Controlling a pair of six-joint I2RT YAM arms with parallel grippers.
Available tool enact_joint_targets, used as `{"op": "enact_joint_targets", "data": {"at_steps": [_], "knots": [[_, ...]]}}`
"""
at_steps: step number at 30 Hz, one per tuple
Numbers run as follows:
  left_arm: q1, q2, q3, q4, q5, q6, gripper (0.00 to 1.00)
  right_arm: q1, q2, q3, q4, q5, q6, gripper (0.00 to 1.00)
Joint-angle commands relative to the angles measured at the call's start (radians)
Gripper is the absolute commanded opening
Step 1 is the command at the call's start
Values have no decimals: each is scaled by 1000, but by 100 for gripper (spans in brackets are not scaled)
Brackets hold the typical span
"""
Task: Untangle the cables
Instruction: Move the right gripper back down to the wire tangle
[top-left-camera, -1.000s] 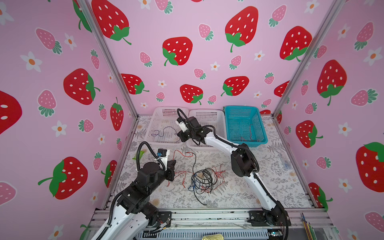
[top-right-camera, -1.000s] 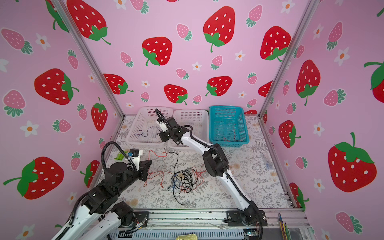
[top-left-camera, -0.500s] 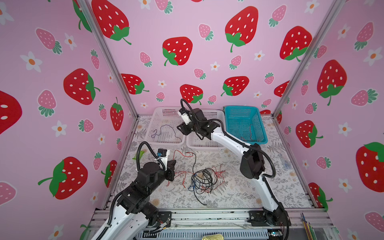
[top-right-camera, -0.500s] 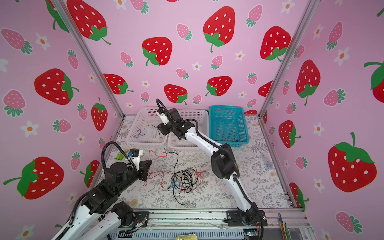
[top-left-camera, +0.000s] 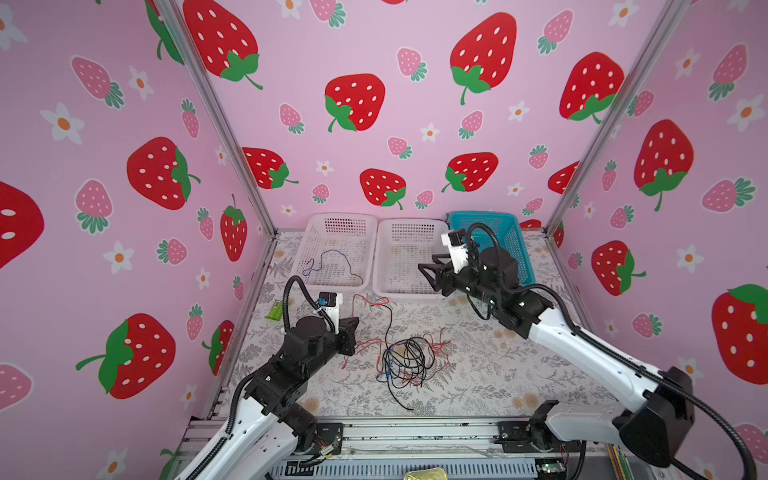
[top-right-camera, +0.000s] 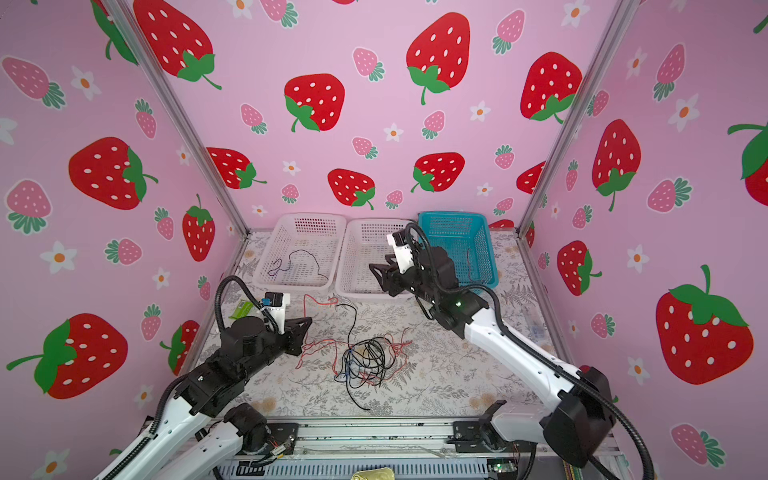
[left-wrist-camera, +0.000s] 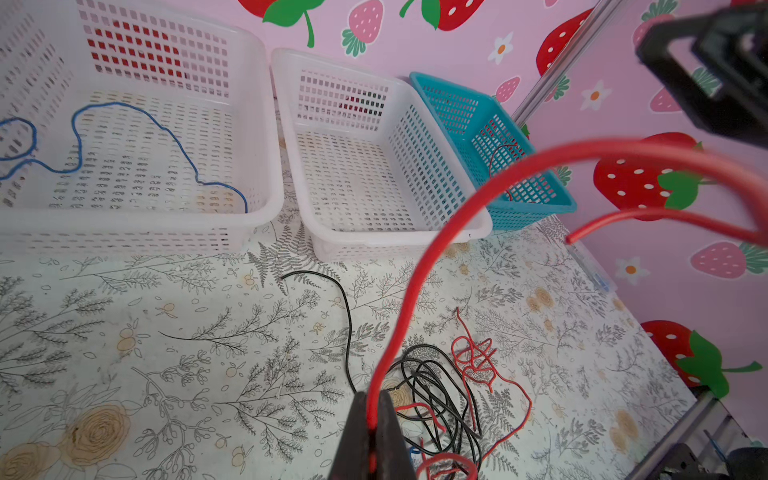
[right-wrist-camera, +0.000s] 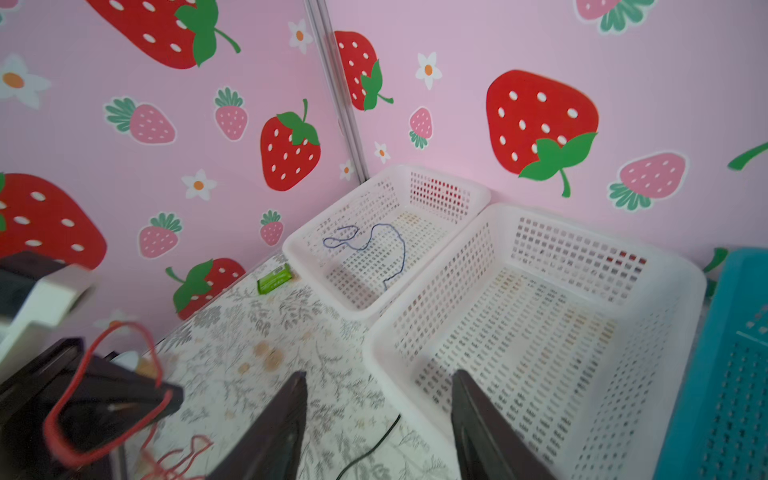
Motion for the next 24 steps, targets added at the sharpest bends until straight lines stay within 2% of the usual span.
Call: {"op": "enact_joint_targets", "data": {"at_steps": [1,3,9,15,24], "knots": [[-1,30,38,89,11,-154,0,12,-137,-186,176,-84,130,58],[-7,61,35,137,1,-200,0,39,-215,-296,250,-102,174,58],[-62,189,90,232,-91,-291,0,175,-321,-454,352,-43,225,58],[-154,351,212,246,-196,-321,0,353,-290,-477,419,118,242,57],[-261,434,309,271,-388,-384,0,485,-89,-449,541,354,326,52]]}}
